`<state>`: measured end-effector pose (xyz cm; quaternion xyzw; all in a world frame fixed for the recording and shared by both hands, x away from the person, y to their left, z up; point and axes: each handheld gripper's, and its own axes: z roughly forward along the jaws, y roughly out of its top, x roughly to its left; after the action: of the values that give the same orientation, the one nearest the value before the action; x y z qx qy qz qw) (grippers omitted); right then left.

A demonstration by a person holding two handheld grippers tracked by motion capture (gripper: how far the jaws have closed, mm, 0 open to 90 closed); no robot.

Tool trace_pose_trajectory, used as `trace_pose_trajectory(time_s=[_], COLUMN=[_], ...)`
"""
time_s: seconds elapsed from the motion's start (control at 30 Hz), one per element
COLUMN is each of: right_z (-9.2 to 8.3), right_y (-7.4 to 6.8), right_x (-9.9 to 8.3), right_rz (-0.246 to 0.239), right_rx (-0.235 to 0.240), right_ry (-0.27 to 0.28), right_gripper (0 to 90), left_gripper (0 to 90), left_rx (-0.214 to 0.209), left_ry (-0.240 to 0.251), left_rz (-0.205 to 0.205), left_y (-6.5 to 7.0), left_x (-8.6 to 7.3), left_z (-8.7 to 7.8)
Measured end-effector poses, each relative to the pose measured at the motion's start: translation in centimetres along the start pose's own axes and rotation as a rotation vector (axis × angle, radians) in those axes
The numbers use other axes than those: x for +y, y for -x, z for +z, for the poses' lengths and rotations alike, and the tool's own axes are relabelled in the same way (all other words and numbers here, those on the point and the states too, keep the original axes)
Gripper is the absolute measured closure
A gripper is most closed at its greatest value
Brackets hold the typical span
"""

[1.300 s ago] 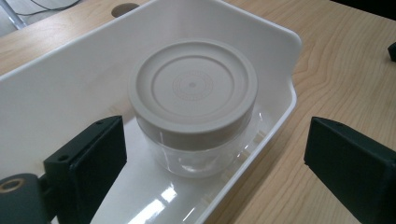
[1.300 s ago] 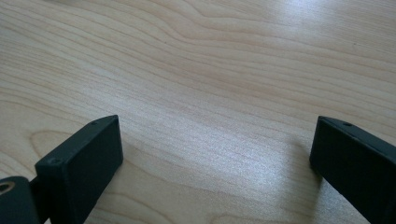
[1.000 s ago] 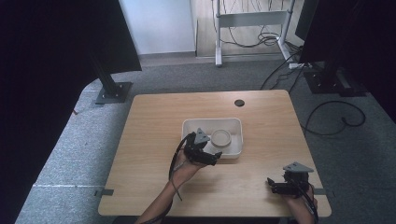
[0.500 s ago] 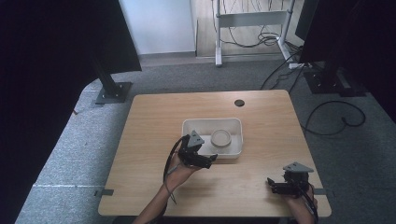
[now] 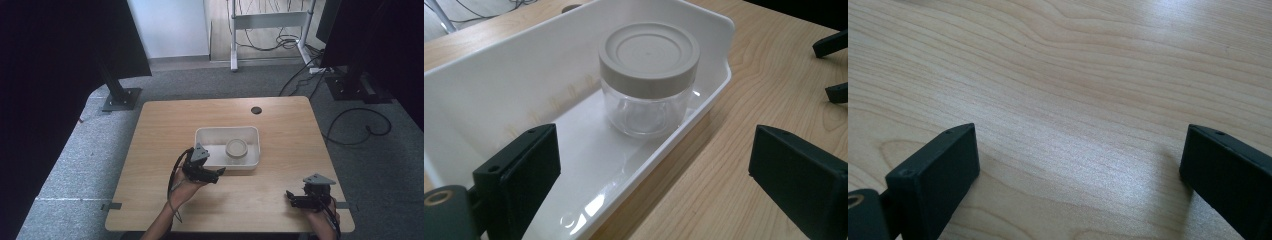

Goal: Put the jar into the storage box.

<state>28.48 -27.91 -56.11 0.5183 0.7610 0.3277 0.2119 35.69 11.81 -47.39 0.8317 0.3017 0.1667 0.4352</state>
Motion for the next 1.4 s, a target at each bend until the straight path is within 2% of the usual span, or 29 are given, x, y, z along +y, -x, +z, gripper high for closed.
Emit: trace_pose_trajectory(time_s=[0.77, 1.4], right_z=[0.0, 0.0], right_y=[0.0, 0.0], right_x=[0.0, 0.0], right_rz=[0.0, 0.001], right_rx=[0.0, -0.001], right_ry=[0.0, 0.0], right_gripper=[2.2, 2.2], left_gripper=[6.4, 6.3], left_rx=[0.002, 0.009], left_ry=[0.019, -0.022], left_rz=[-0.017, -0.035], left_y=[-0.3, -0.8], left_x=[-3.0, -6.8], left_z=[-1.9, -2.0])
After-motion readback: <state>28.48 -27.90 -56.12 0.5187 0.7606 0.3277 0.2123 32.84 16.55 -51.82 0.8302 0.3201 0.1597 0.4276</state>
